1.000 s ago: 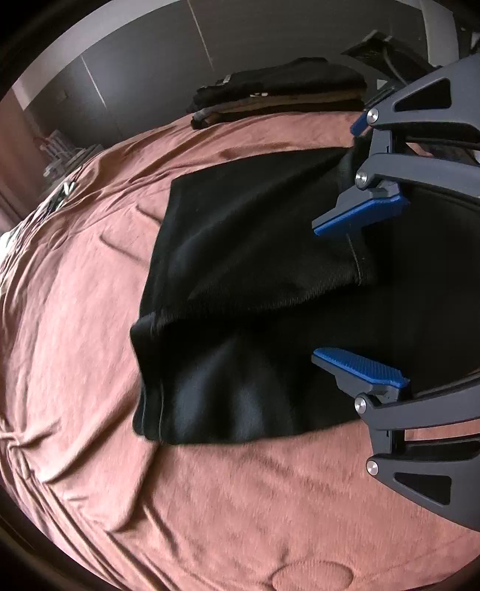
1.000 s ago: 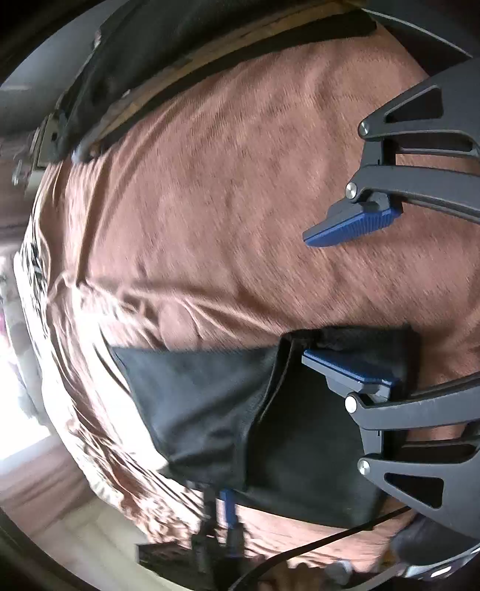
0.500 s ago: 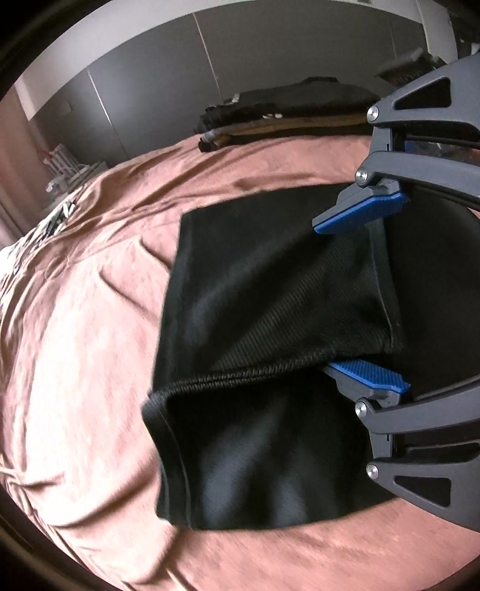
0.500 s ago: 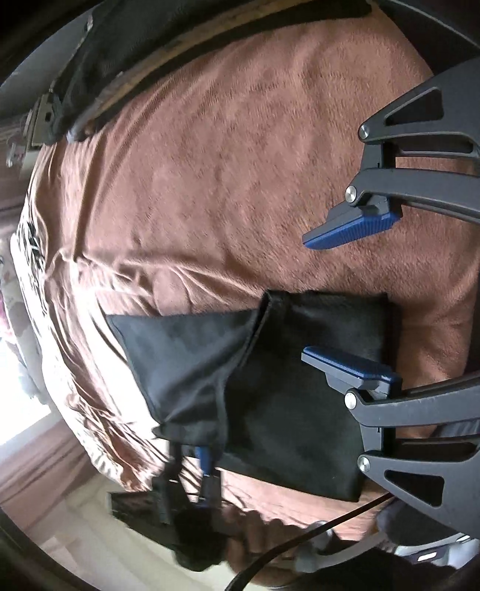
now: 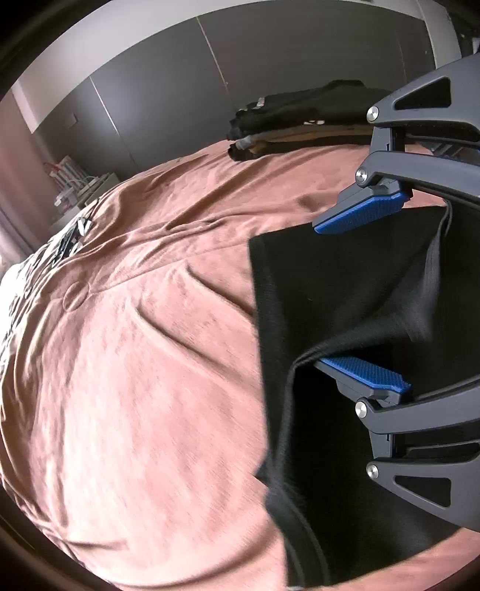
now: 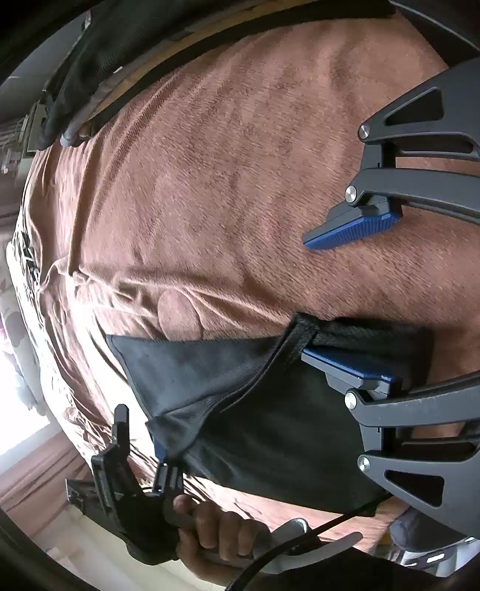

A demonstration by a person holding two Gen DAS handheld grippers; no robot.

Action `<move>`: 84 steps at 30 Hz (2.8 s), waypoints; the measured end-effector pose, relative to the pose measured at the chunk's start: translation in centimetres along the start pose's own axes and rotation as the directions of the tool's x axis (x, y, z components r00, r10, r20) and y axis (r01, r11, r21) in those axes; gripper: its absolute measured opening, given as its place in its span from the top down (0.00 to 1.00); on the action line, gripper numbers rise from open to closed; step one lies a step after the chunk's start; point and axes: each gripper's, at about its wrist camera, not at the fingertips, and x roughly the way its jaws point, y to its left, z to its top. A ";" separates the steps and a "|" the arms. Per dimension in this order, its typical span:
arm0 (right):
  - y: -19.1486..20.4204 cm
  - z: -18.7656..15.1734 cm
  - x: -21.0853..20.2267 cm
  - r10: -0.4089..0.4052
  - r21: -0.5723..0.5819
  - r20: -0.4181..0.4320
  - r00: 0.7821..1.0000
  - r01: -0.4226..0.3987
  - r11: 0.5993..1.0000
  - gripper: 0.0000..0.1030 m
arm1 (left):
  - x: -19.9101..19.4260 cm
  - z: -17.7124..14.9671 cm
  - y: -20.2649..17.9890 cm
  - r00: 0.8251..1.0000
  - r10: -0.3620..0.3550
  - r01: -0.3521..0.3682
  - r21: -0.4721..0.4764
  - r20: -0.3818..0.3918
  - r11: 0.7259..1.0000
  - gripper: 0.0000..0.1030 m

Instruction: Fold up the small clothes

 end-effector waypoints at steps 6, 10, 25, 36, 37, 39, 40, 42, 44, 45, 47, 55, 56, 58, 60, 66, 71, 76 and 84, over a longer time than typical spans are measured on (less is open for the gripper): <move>0.0 0.1 0.2 -0.018 0.002 0.015 1.000 0.018 1.000 0.50 | 0.4 0.9 -0.2 0.999 -0.010 0.010 0.006 0.038 1.000 0.35; -0.2 0.0 -0.2 0.000 0.023 0.018 1.000 0.000 1.000 0.54 | -1.1 0.6 0.2 0.997 0.026 -0.029 0.035 0.067 0.999 0.35; -0.3 -2.4 -2.8 0.108 0.051 0.022 0.994 -0.109 0.993 0.85 | -8.2 -4.5 5.8 0.979 0.200 -0.201 0.018 0.036 0.979 0.35; -0.6 -3.2 -3.3 0.128 0.114 -0.002 0.992 -0.127 0.985 0.89 | -10.5 -11.6 7.8 0.972 0.231 -0.232 -0.005 -0.038 0.973 0.35; -0.6 -3.3 -3.4 0.135 0.119 0.002 0.991 -0.134 0.984 0.89 | -10.6 -11.9 7.9 0.972 0.231 -0.232 -0.009 -0.041 0.973 0.35; -0.5 -3.1 -3.3 0.147 0.124 0.002 0.989 -0.146 0.981 0.89 | -10.7 -13.0 8.3 0.972 0.231 -0.232 -0.024 -0.052 0.972 0.35; -0.5 -3.0 -3.0 0.146 0.126 -0.003 0.989 -0.144 0.982 0.89 | -10.8 -13.6 8.6 0.972 0.227 -0.229 -0.034 -0.058 0.973 0.35; -0.5 -2.8 -2.7 0.148 0.134 -0.010 0.989 -0.146 0.980 0.89 | -11.0 -14.6 8.7 0.973 0.224 -0.227 -0.040 -0.060 0.973 0.35; -0.4 -2.8 -2.5 0.154 0.143 -0.016 0.988 -0.150 0.978 0.89 | -11.1 -15.8 8.6 0.974 0.216 -0.219 -0.040 -0.069 0.975 0.35; -0.4 -2.9 -2.5 0.154 0.150 -0.018 0.988 -0.150 0.977 0.89 | -11.2 -16.2 8.5 0.976 0.208 -0.211 -0.042 -0.072 0.977 0.35; -0.6 -2.9 -2.4 0.158 0.171 -0.023 0.987 -0.152 0.974 0.89 | -11.4 -17.5 8.2 0.978 0.193 -0.197 -0.043 -0.081 0.980 0.36; -0.8 -3.3 -2.6 0.172 0.228 -0.021 0.985 -0.163 0.960 0.89 | -11.4 -20.6 7.4 0.977 0.172 -0.180 -0.057 -0.124 0.982 0.47; -0.9 -3.4 -2.7 0.178 0.232 -0.019 0.984 -0.168 0.958 0.89 | -11.2 -20.9 7.2 0.975 0.180 -0.187 -0.048 -0.130 0.981 0.47; -1.1 -3.4 -2.7 0.188 0.243 -0.013 0.982 -0.179 0.953 0.88 | -10.7 -21.2 6.9 0.970 0.196 -0.203 -0.035 -0.141 0.979 0.52; -1.4 -3.4 -2.6 0.187 0.254 -0.007 0.982 -0.179 0.951 0.88 | -10.1 -21.4 6.7 0.965 0.215 -0.222 -0.029 -0.152 0.975 0.59; -2.0 -4.2 -2.5 0.175 0.287 -0.011 0.985 -0.165 0.944 0.88 | -9.8 -22.0 5.7 0.946 0.289 -0.287 0.033 -0.145 0.957 0.85; -1.8 -4.6 -2.6 0.190 0.300 -0.008 0.982 -0.179 0.937 0.88 | -10.2 -22.2 6.3 0.944 0.294 -0.294 0.023 -0.151 0.956 0.92; -1.6 -4.8 -2.7 0.197 0.291 -0.009 0.980 -0.186 0.939 0.88 | -11.0 -22.5 7.7 0.947 0.282 -0.285 0.001 -0.156 0.958 0.95; 0.8 -4.5 -3.4 0.158 0.199 -0.009 0.987 -0.153 0.968 0.94 | -12.3 -23.2 8.5 0.940 0.305 -0.306 0.018 -0.150 0.952 1.00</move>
